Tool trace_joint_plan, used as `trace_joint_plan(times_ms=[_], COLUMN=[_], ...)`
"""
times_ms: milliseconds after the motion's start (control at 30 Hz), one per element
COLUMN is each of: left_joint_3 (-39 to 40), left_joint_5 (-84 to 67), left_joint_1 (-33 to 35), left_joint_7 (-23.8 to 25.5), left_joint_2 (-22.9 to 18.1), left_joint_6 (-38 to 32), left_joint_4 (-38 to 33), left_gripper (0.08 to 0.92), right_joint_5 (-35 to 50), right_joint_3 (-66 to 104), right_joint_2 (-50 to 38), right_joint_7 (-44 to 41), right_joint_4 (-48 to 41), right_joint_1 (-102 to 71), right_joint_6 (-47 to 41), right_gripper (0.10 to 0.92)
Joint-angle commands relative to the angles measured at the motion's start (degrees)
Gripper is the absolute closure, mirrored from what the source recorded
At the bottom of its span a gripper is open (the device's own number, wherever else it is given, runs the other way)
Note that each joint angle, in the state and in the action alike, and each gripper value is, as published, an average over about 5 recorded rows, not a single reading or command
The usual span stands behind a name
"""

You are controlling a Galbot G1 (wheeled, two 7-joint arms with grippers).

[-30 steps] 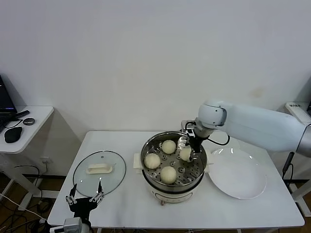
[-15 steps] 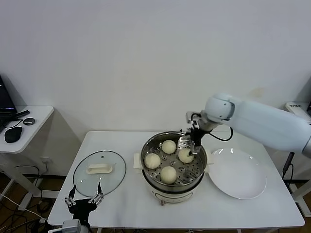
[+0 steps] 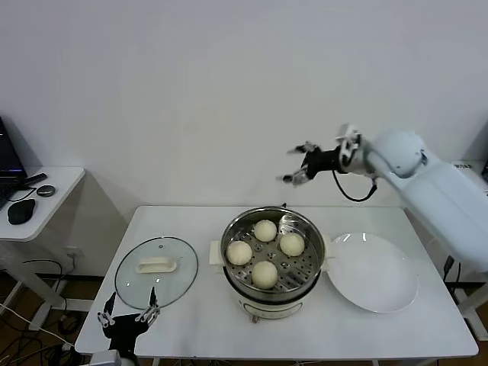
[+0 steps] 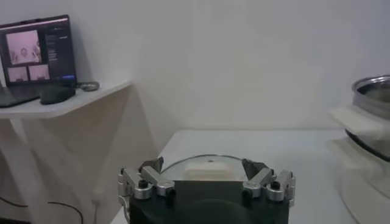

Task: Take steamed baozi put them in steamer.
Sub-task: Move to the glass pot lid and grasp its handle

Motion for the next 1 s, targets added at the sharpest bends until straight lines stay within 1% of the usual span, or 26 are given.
trace_joint_plan(times_ms=[33,167,267,467,567,667,733,800,900,1000], left_joint_3=[0.3,0.2,-0.4,-2.4,-3.4,-4.1,-4.2,-3.2,-0.4,1.6], left_joint_5=[-0.8,0.8,3.4,10.8,23.9,42.6,56.9,69.4,81.1,86.0], left_joint_1=[-0.9,-2.3,-3.8,-7.5,-9.4,-11.2,-12.0,-12.4,-13.8,-17.7], left_joint_7=[0.1,-0.5,-0.9,-0.2,-0.7,-1.7,-2.8,-4.2,-6.8,-9.3], left_joint_2=[-0.1,0.9,1.6,3.1,3.7,4.7,6.0,8.3,12.3,15.5], left_joint_6=[0.0,-0.9,-2.4,-5.0,-8.4,-13.3,-17.5,-20.2,-20.2,-19.1], left_joint_4=[-0.6,0.3,2.3,5.9,9.4,12.6,14.5,16.5,20.2,27.4], left_gripper=[0.177,0.177,0.177,0.177,0.177,0.177,0.177,0.177,0.177,0.177], right_joint_5=[4.9,1.9,-0.5,-2.5,-3.0,-2.8,-2.9,-3.0,-3.1,-3.8], right_joint_3=[41.6,51.7,55.5,59.3,61.0,62.1,62.1,61.8,61.4,61.2], right_joint_2=[6.7,15.4,20.6,25.6,27.8,29.3,29.5,29.3,29.2,29.3], right_joint_7=[25.0,26.0,26.4,26.1,26.1,26.0,26.0,25.9,25.9,26.1], right_joint_4=[7.4,8.0,9.2,14.1,16.1,17.2,17.4,17.5,17.6,18.0], right_joint_1=[-36.5,-47.8,-54.7,-66.4,-70.7,-73.2,-73.8,-73.8,-73.5,-73.3], right_joint_6=[8.6,12.6,15.9,18.3,18.9,19.4,19.4,19.3,19.0,18.4], right_gripper=[0.203,0.203,0.203,0.203,0.203,0.203,0.203,0.203,0.203,0.203])
